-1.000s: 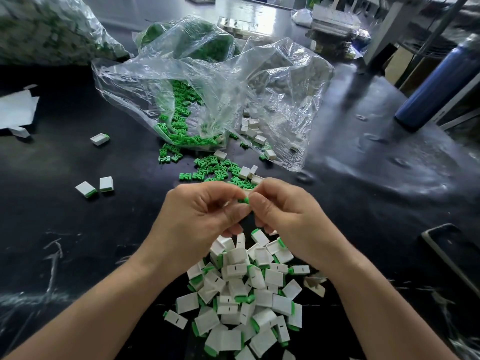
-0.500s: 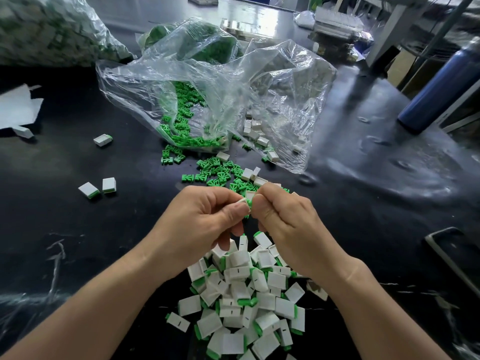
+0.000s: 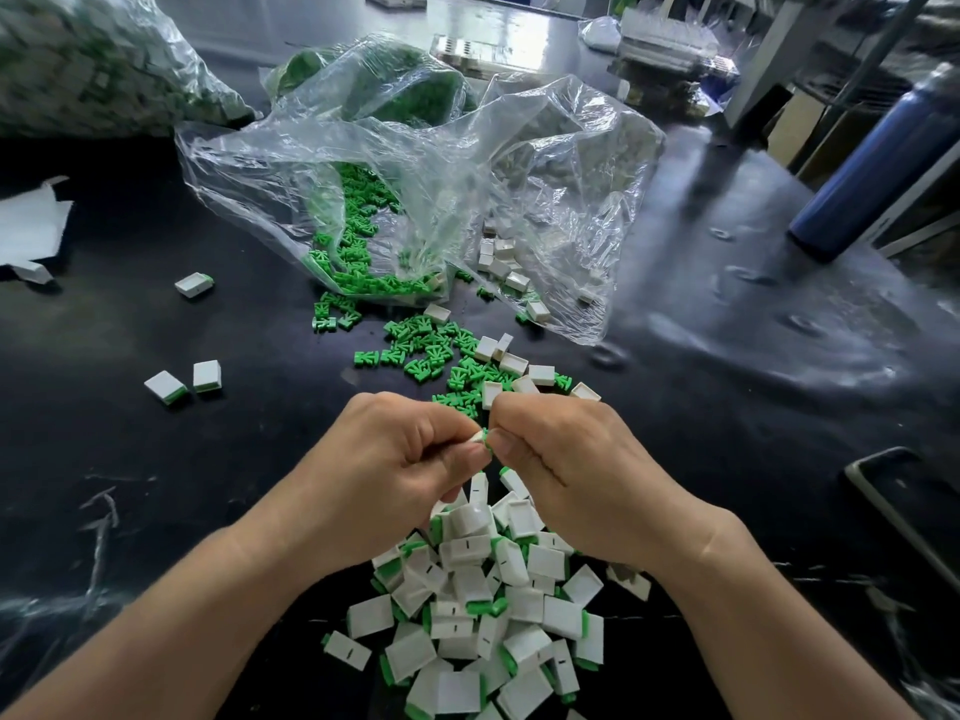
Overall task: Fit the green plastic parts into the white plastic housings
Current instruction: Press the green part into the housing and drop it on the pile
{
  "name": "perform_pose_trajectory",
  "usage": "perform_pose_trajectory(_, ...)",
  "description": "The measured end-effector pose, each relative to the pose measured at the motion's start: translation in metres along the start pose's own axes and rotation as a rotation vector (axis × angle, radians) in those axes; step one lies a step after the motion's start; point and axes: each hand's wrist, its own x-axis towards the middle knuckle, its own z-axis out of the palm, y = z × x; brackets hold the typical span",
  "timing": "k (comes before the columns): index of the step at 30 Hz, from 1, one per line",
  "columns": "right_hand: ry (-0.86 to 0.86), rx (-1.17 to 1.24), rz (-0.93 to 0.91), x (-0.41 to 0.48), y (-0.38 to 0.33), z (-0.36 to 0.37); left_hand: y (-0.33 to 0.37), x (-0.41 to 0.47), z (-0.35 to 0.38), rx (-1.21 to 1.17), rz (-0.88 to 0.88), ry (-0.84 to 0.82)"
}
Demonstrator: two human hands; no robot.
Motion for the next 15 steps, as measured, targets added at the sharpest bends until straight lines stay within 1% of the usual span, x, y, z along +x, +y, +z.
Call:
perform_pose_trajectory(4,0.015,0.015,-0.048,-0.0008,-0.0018,-0.0012,0.0025,-0.0004,-0.002,0.043,0.06,-0.038)
perform_pose_trajectory(6,0.079,0.101,-0.04,-0.0006,-0.0025,0.0012,0.0038,-0.0003,-0.0038,-0.03,0.052,-0.018)
perform_pose_trajectory(8,0.152,0.201,0.002,0.0001,-0.0014,0.0041,0.0057,0.0013,-0.004,-0.153,0.027,0.021)
perform_pose_trajectory(10,0.185,0.315,0.06,0.0006,0.0022,0.0057,0.0065,0.0026,-0.0021,-0.208,-0.002,0.07)
perform_pose_trajectory(13,0.122,0.539,0.168,0.0011,0.0066,0.0045,0.0038,0.0034,0.0015,-0.202,-0.031,0.074)
perform_pose_trajectory(15,0.098,0.629,0.232,0.0013,0.0072,0.0046,0.0027,0.0029,0.0024,-0.221,-0.034,0.061)
